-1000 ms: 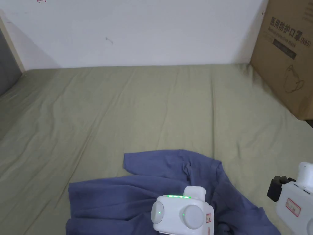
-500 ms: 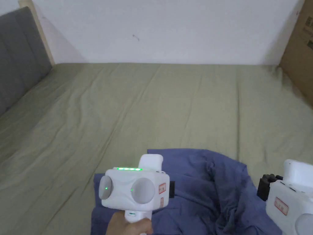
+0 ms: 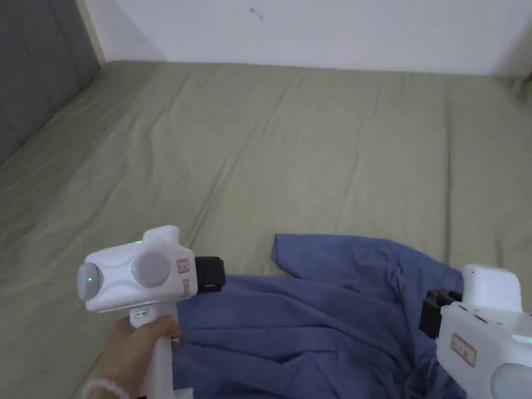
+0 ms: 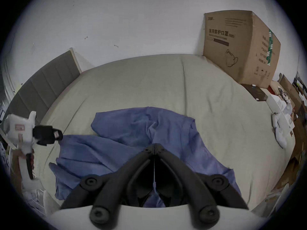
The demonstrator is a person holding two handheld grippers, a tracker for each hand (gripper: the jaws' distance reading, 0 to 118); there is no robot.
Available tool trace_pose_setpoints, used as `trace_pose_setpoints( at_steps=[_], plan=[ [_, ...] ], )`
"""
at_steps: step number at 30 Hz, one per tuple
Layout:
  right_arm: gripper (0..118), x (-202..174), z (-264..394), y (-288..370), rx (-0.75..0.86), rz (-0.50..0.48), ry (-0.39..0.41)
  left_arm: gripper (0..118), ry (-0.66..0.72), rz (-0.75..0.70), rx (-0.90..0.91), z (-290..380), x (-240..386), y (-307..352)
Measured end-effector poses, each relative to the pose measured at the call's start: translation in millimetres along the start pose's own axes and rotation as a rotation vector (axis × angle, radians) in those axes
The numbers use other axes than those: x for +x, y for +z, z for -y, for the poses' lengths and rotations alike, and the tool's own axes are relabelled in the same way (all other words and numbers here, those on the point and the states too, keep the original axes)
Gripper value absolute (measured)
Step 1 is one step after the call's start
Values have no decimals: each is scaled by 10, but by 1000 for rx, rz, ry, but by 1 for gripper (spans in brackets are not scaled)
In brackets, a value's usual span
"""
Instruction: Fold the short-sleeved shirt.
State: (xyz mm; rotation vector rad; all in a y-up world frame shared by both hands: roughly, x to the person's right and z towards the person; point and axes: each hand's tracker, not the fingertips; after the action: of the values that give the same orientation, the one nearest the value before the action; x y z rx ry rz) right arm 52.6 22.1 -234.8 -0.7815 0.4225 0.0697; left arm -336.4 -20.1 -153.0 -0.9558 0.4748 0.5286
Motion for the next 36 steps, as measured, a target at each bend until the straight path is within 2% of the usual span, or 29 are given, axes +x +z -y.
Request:
trace_pose_setpoints(
  at_steps=[2, 4, 5, 6, 8, 12, 14, 15, 16, 18, 19, 20, 22, 25, 28, 30, 31, 33, 35, 36],
  plan=[
    [1, -24, -18, -74, -9, -2, 15, 90, 51, -20, -53, -71, -67, -233],
    [1, -20, -4, -147, -24, -9, 20, 68, 31, -25, -150, -43, -92, -502],
    [1, -18, 1, -171, -32, -14, 20, 66, -18, -116, -141, 22, -68, -560],
    [1, -9, 14, -210, -41, -19, 17, 58, -66, -73, -92, 41, -7, -485],
    [1, -2, 49, -258, -56, -18, 14, 5, -71, -93, -79, 11, 57, -362],
    [1, 44, 34, -369, -87, -32, 11, 5, -112, -101, -80, 34, 155, -322],
    [1, 95, -75, -434, -86, -65, 30, 5, -128, -100, -67, 42, 182, -249],
    [1, 112, -156, -472, -89, -114, 44, 5, -125, -92, -57, 37, 185, -198],
    [7, 139, -273, -564, -107, -149, 59, 5, -108, -71, -39, 30, 188, -131],
    [42, 159, -495, -753, -115, -139, 74, 5, -101, -38, -20, 0, 175, -29],
    [69, 219, -619, -897, -110, -156, 80, 5, -107, -37, -10, 1, 187, 16],
    [76, 234, -743, -1041, -130, -172, 100, 5, -116, -37, -5, 0, 197, 49],
    [76, 210, -976, -1400, -177, -160, 177, 5, -127, -32, 1, -32, 184, 99],
    [76, 116, -1137, -1894, -262, -91, 270, 5, -106, -10, 0, -57, 136, 94],
    [73, 67, -1075, -2333, -412, -84, 293, 5, -93, -8, -15, -56, 106, 32],
    [72, 29, -1053, -2298, -370, -89, 305, 5, -87, -12, -24, -55, 82, 2],
    [66, 28, -1069, -2213, -370, -88, 318, 5, -85, -13, -29, -50, 74, -8],
    [46, 11, -1076, -2134, -363, -108, 363, 5, -83, -13, -32, -48, 71, -11],
    [9, -29, -1083, -2069, -366, -96, 373, 5, -85, -16, -32, -46, 74, 9],
    [5, -55, -1082, -2048, -362, -78, 395, 5, -87, -16, -28, -45, 75, 33]
  ],
)
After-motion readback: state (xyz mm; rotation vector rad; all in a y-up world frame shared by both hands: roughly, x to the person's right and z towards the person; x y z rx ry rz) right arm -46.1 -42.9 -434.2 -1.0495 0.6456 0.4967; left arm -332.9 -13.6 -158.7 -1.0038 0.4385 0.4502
